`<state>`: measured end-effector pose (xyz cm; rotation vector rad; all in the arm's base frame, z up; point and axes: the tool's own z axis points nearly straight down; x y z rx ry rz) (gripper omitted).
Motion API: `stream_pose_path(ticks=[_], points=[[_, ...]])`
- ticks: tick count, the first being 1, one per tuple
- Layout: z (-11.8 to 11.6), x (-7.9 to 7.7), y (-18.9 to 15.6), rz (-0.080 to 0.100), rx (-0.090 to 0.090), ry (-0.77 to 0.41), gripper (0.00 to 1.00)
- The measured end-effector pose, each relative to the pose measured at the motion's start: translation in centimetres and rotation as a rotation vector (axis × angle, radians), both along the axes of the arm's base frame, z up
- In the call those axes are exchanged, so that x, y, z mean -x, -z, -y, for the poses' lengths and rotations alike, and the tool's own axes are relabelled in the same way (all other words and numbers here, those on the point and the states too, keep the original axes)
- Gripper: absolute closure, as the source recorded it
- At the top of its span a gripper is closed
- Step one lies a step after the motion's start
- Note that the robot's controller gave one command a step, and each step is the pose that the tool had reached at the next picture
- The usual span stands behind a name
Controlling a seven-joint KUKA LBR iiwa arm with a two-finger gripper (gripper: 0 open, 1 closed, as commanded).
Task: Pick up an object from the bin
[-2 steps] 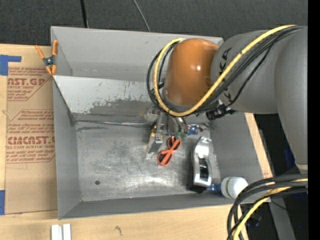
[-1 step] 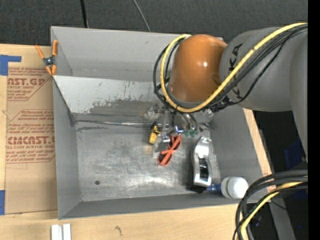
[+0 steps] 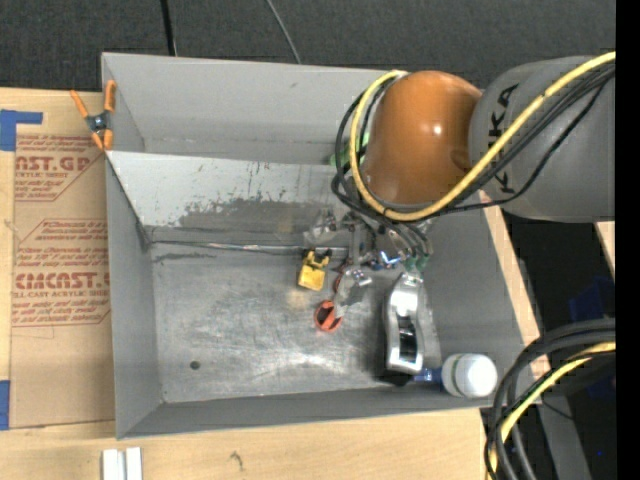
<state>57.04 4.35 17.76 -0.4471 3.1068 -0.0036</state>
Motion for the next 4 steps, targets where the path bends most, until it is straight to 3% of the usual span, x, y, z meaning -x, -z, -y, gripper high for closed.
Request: stream_pose_path(ticks=[1,2,3,4], points=[[3.4,-0.4,0.1,-0.001,-0.005,0.091,0.00],[5.4,0.5,1.2,-0.001,0.000,-0.028,0.00],[2.1,-0.5,9.6,0.035,-0.013,-0.018,1.00],[2.4,0.0,10.2,0.016,-0.006,-0.018,0.00]])
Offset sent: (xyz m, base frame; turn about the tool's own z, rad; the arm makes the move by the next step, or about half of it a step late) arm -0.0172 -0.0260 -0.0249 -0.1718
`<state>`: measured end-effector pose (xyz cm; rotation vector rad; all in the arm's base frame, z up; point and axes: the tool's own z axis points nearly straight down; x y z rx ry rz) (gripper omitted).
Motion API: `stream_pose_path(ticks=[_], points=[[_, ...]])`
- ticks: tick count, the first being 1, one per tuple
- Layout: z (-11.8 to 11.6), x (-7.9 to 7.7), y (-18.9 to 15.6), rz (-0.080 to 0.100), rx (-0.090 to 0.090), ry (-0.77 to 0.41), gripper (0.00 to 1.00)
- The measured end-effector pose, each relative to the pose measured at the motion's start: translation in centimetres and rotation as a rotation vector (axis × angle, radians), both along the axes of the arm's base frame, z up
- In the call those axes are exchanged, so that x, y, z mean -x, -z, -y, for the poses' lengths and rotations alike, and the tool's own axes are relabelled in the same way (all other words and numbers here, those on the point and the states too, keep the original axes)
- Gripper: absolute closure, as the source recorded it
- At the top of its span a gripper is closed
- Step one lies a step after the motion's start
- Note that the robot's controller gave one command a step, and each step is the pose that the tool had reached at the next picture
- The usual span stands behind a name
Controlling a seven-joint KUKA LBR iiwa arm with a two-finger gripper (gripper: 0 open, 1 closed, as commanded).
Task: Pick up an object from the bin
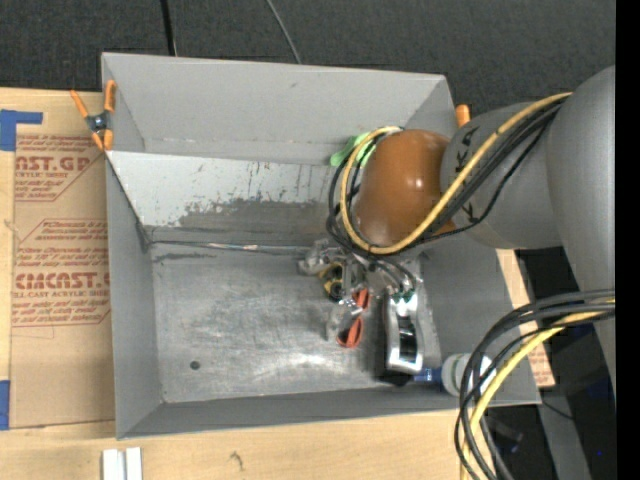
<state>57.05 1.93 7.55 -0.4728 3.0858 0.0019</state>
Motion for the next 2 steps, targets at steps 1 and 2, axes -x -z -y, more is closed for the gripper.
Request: stream_pose_path(ticks=[1,2], points=[[0.0,0.0,0.0,-0.001,0.000,0.000,0.00],[2.3,2.9,-3.2,-0.025,0.002,-0.060,0.00]])
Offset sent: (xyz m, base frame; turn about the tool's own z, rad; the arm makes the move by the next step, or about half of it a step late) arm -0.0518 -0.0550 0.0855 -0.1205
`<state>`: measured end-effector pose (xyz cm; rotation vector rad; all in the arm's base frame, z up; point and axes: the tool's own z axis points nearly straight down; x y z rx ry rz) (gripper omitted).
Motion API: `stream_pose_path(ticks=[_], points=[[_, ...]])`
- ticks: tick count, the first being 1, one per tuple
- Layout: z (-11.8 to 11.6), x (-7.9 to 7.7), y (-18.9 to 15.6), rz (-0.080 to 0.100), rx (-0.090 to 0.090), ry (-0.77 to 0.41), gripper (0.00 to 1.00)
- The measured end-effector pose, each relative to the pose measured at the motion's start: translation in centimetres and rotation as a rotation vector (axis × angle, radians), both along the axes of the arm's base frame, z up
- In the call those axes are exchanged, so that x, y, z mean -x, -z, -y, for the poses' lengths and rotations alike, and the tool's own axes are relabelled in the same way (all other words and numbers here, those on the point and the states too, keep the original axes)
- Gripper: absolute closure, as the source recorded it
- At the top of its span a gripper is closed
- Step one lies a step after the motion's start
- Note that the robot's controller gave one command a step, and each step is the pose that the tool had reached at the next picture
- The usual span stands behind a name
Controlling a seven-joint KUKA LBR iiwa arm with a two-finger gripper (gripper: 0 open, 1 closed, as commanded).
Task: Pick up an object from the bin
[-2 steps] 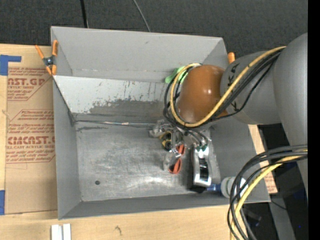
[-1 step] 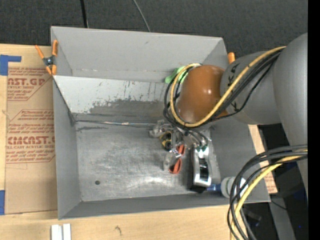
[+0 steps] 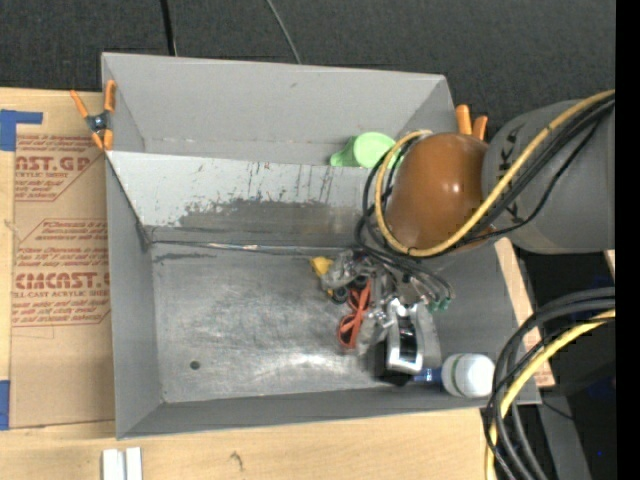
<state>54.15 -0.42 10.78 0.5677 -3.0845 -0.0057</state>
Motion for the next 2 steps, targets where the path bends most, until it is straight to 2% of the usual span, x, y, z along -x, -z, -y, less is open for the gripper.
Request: stream_pose_path(ticks=[1,2], points=[[1.5,1.4,-2.7,0.014,0.003,-0.022,0.00],[3.9,-0.1,1.7,0.013,-0.001,-0.019,1.00]])
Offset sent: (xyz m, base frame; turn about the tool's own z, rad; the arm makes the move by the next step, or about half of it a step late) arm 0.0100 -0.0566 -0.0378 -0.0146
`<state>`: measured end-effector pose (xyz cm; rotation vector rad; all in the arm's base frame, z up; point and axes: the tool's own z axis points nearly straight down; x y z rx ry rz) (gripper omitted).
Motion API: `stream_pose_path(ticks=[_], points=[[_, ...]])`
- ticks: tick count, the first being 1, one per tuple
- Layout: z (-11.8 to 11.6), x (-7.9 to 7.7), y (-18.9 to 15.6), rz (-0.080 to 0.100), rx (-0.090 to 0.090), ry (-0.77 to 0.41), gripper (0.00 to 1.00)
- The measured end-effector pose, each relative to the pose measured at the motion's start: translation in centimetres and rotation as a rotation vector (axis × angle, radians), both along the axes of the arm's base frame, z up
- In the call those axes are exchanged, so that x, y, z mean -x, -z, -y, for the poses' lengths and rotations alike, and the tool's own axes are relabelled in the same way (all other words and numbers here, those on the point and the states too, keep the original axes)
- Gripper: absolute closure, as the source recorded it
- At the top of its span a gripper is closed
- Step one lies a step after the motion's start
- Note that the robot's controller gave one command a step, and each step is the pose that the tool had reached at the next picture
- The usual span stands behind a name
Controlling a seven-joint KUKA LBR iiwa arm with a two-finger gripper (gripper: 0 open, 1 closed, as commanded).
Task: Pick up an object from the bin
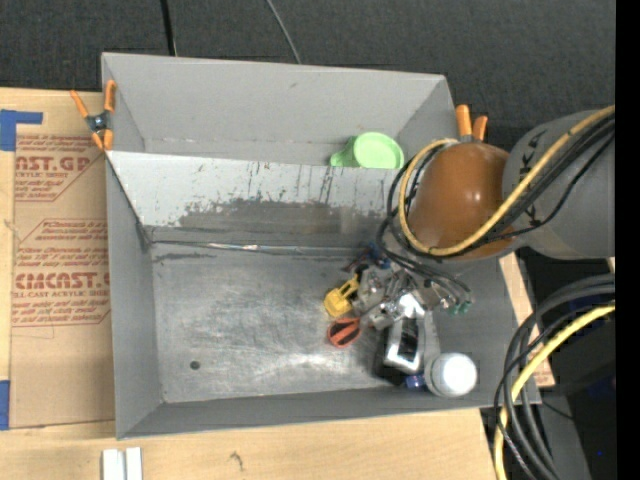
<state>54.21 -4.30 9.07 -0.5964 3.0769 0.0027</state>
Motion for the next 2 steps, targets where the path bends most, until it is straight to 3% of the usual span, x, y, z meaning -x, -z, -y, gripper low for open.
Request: stream_pose_path(ticks=[1,2], points=[[0.0,0.0,0.0,0.000,0.000,0.000,1.00],[0.6,0.2,-4.3,-0.011,0.000,0.035,1.00]])
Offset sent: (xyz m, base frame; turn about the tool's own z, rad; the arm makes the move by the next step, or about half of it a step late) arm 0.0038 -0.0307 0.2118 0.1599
